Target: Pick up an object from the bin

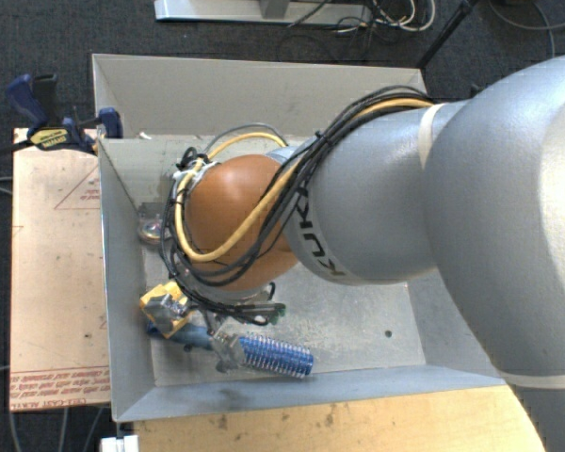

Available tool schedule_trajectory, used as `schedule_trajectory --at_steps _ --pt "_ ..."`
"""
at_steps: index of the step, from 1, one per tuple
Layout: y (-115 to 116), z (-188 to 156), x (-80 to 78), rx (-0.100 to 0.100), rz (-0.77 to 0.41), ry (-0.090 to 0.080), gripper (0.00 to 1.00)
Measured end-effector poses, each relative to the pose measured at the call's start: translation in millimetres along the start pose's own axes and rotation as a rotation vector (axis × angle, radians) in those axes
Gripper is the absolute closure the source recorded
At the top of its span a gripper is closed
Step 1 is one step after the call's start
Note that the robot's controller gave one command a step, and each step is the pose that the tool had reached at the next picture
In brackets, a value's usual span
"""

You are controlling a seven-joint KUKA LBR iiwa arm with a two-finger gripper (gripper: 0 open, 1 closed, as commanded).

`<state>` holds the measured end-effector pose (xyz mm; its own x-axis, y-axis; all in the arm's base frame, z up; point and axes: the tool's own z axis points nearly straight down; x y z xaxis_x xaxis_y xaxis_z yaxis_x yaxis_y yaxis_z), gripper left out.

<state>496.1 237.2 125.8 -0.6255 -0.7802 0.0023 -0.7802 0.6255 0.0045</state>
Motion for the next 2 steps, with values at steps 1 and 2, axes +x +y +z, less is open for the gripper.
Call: schedule_trajectory --at_steps 1,2 --pt "-54 51 -7.9 0.006 -0.214 -0.007 0.00" --pt "-33 54 -10.3 0.005 0.000 -0.003 0.00"
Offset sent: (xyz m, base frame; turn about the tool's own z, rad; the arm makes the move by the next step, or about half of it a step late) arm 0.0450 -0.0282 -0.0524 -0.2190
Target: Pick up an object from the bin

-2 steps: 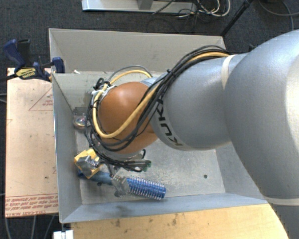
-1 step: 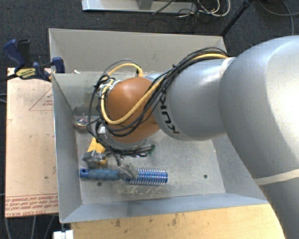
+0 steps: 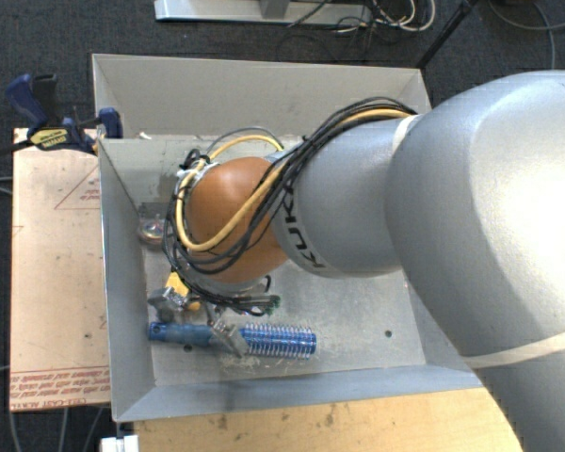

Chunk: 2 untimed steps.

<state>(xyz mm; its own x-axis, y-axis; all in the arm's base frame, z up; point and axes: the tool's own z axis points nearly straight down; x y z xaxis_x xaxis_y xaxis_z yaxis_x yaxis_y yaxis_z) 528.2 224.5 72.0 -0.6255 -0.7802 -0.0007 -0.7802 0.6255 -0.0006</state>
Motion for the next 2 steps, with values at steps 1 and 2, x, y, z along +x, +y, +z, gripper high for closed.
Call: schedule_trajectory --at_steps 1,2 --pt "-1 -1 -1.9 0.002 0.001 -0.009 1.00" --pt "-14 -175 -4.6 0.005 0.030 -0.011 1.00"
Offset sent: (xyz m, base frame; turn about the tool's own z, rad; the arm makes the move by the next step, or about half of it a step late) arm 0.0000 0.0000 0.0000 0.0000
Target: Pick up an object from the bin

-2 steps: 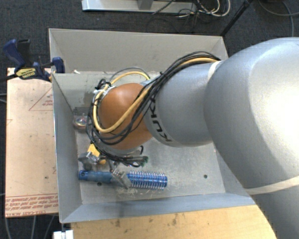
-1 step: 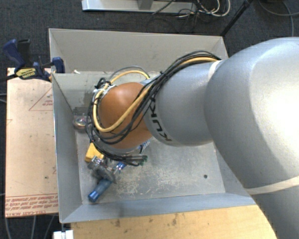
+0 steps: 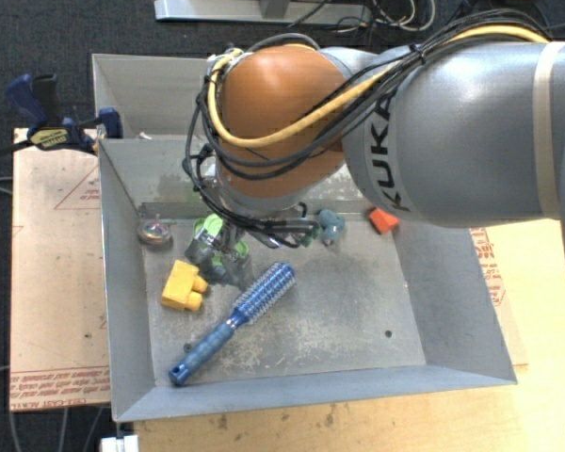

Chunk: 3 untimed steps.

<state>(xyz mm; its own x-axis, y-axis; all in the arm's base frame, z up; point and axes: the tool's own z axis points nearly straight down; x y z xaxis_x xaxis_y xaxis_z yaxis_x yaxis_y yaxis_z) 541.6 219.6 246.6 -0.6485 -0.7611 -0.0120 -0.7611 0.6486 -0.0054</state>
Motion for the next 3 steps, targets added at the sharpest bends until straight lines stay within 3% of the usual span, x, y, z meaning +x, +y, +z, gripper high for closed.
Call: schedule_trajectory --at_steps 1,2,3 --pt "25 51 31.8 -0.009 -0.145 0.014 1.00" --pt "20 179 65.9 -0.010 -0.018 0.016 1.00" --pt "18 175 62.7 -0.004 -0.020 0.007 0.00"
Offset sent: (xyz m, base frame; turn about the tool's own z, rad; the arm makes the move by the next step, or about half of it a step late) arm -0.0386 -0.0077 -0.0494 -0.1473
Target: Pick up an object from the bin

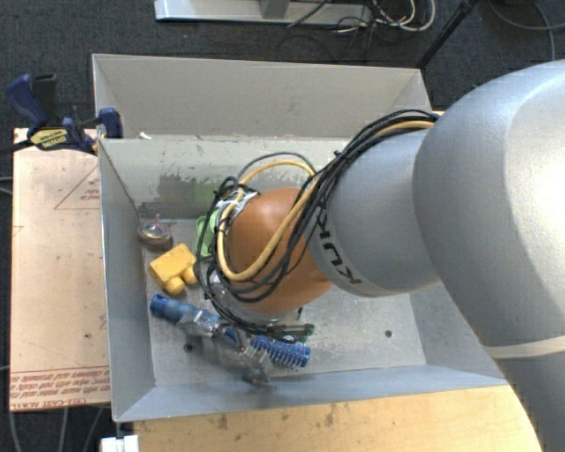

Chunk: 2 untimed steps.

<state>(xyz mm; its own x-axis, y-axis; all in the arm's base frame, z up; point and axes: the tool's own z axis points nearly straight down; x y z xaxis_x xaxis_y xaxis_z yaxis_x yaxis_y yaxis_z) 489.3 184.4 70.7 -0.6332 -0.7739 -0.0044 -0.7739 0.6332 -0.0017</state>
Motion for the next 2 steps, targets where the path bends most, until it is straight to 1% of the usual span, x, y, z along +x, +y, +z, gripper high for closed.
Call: schedule_trajectory --at_steps 1,2 --pt "-67 -16 16.9 0.003 0.078 0.000 0.00" --pt "-175 -32 7.0 0.004 -0.071 0.000 0.00"
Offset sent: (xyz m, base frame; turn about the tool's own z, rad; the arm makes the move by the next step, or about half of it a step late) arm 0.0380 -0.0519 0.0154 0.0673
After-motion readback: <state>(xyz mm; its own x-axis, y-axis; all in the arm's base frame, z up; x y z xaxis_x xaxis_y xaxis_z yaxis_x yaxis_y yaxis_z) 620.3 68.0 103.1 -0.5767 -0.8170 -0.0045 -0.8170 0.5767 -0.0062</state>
